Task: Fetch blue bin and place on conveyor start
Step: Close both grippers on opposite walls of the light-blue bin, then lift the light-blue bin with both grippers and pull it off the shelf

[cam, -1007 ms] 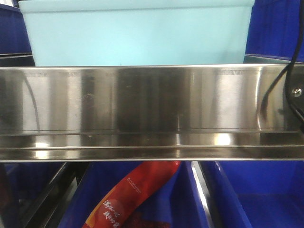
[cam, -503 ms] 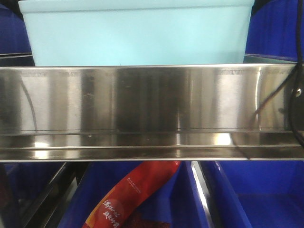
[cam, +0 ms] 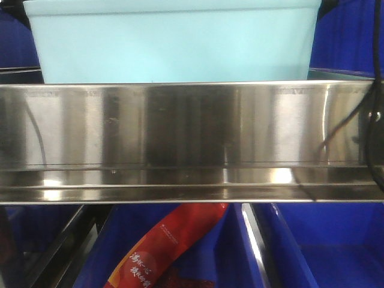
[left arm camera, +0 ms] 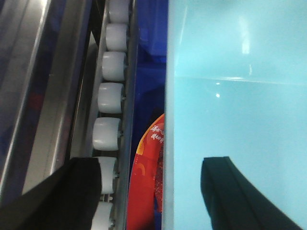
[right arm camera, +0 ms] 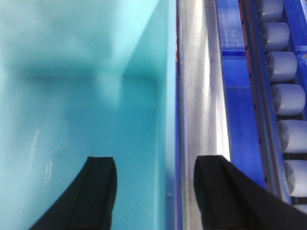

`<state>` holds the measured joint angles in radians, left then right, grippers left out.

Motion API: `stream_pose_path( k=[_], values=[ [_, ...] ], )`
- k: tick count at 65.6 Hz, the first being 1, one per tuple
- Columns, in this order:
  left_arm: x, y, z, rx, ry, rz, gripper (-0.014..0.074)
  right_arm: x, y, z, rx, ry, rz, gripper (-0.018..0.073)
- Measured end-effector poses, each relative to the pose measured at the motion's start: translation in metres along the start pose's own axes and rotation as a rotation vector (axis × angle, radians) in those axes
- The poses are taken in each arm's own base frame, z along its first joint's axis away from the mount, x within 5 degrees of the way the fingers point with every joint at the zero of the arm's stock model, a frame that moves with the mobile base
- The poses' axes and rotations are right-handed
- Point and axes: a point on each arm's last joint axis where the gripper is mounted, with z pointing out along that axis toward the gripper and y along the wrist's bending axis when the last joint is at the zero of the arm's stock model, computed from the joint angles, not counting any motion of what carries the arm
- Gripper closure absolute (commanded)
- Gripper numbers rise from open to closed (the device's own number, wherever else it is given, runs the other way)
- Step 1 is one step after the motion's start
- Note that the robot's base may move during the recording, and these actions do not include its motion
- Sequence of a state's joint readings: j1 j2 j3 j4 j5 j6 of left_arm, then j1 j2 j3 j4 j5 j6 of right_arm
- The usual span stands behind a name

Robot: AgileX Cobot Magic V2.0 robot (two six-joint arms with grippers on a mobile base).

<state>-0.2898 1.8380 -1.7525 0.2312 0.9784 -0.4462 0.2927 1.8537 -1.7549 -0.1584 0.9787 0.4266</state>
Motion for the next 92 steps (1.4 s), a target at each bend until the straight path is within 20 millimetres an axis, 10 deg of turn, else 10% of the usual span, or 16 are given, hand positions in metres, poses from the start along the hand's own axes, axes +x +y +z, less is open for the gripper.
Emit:
stream_pose_path(
  k=[38,59,92],
  values=[
    [0.0,-0.001,0.004,0.003,-0.003,0.002,0.0258,0.0,0.0,0.0,0.0,0.0,0.0,0.0293],
    [0.0,-0.002,0.004,0.017,0.004,-0.009,0.065,0.0,0.0,0.0,0.0,0.0,0.0,0.0729],
    [0.001,-0.013,-0.007,0.034,0.03,-0.039,0.0707,-0.004,-0.001,-0.01,0.024,0.021,0.001,0.0717]
  ],
)
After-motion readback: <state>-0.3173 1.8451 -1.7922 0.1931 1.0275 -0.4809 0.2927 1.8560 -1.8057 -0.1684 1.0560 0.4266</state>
